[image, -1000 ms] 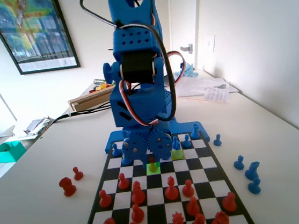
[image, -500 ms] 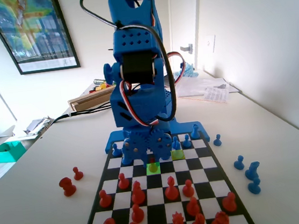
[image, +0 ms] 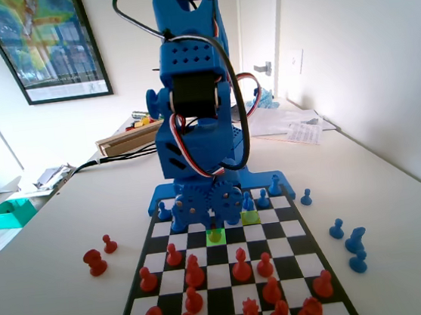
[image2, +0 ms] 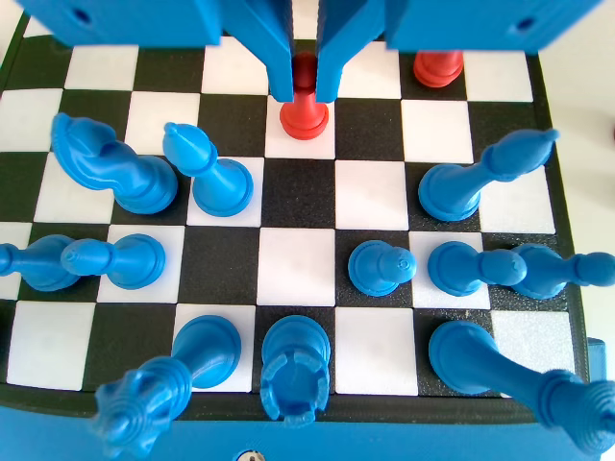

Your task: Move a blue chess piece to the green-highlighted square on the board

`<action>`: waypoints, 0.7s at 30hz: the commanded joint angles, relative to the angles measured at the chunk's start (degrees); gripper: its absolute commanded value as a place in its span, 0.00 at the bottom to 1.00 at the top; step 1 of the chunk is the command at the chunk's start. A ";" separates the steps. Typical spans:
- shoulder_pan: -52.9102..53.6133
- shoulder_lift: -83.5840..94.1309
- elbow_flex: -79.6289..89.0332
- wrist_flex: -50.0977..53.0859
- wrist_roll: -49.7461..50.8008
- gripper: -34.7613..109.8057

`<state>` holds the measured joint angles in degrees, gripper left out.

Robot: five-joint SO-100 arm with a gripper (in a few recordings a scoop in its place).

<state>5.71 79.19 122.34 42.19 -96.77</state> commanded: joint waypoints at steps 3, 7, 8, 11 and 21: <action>1.32 2.90 -4.39 5.98 0.70 0.25; 1.67 5.54 -7.56 10.28 1.14 0.25; 1.93 6.24 -8.17 11.25 1.14 0.25; 3.43 8.70 -9.67 14.24 0.62 0.25; 13.89 12.74 -13.80 20.92 -3.43 0.25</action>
<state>15.12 86.48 112.15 60.82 -97.91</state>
